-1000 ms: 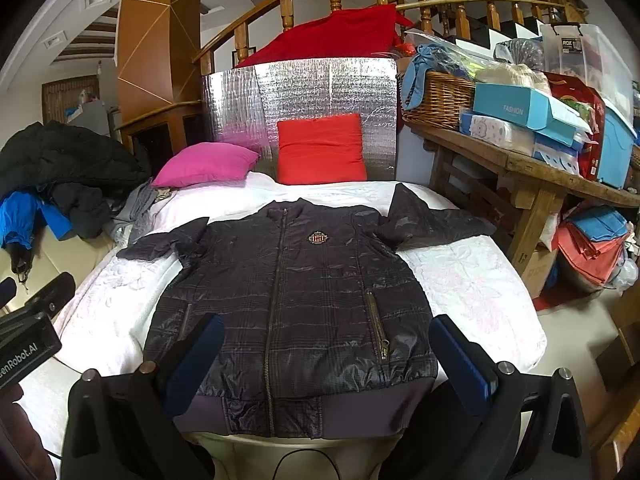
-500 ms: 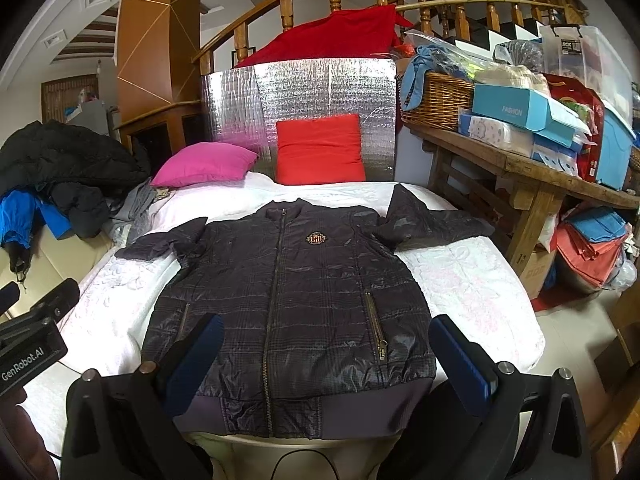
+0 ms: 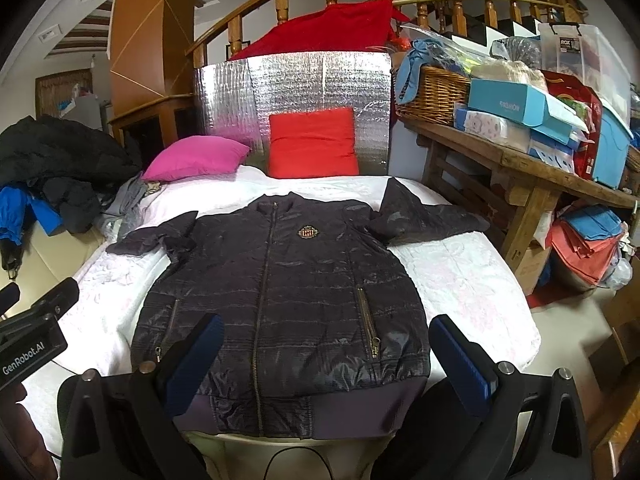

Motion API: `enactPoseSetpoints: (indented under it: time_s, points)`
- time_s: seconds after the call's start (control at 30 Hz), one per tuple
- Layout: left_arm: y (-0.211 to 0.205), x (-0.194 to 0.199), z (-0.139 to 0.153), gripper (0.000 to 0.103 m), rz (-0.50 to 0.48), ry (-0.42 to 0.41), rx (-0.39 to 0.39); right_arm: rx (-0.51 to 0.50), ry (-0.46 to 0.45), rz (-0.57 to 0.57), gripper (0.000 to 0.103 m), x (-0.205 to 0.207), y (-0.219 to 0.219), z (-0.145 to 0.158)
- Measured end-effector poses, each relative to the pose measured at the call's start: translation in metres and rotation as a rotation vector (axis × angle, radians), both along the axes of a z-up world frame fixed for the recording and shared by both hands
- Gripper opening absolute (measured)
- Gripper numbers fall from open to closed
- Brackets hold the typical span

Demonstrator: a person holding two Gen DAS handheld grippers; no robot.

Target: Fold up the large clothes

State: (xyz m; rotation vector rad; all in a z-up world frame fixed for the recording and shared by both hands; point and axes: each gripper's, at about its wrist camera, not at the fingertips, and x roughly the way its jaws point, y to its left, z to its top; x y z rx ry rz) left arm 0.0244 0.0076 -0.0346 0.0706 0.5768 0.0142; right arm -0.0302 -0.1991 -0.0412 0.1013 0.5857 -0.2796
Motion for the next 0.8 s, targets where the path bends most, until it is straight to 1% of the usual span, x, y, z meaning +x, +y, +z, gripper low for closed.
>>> enactPoseSetpoints:
  time_s: [0.13, 0.17, 0.23, 0.33, 0.47, 0.53, 0.57, 0.67, 0.73, 0.8]
  points:
    - [-0.003, 0.006, -0.004, 0.103, -0.005, 0.014, 0.000, 0.008, 0.005, -0.007, 0.103, 0.004, -0.003, -0.004]
    - [-0.004, 0.007, -0.006, 0.103, -0.006, 0.018, 0.002, 0.024, 0.035, -0.007, 0.103, 0.007, -0.003, -0.005]
    - [-0.005, 0.011, -0.008, 0.103, -0.005, 0.024, 0.004, 0.018, 0.049, -0.010, 0.103, 0.009, -0.003, -0.007]
    - [-0.006, 0.016, -0.011, 0.103, -0.005, 0.036, 0.001, 0.028, 0.028, -0.011, 0.103, 0.013, -0.004, -0.010]
    - [-0.007, 0.026, -0.016, 0.103, -0.005, 0.054, 0.002, 0.078, 0.031, -0.012, 0.103, 0.022, -0.007, -0.013]
    - [-0.008, 0.033, -0.019, 0.103, -0.003, 0.061, 0.005, 0.078, 0.047, -0.014, 0.103, 0.028, -0.009, -0.015]
    - [-0.009, 0.037, -0.020, 0.103, -0.003, 0.064, 0.006, 0.065, 0.040, -0.015, 0.103, 0.031, -0.010, -0.016]
    - [-0.012, 0.056, -0.027, 0.103, -0.007, 0.083, 0.004, 0.060, 0.046, -0.020, 0.103, 0.044, -0.017, -0.020]
    - [-0.017, 0.079, -0.033, 0.103, -0.012, 0.098, 0.009, 0.062, 0.050, -0.019, 0.103, 0.056, -0.025, -0.022]
    - [-0.022, 0.113, -0.045, 0.103, -0.024, 0.155, -0.003, 0.074, 0.039, -0.019, 0.103, 0.073, -0.039, -0.025]
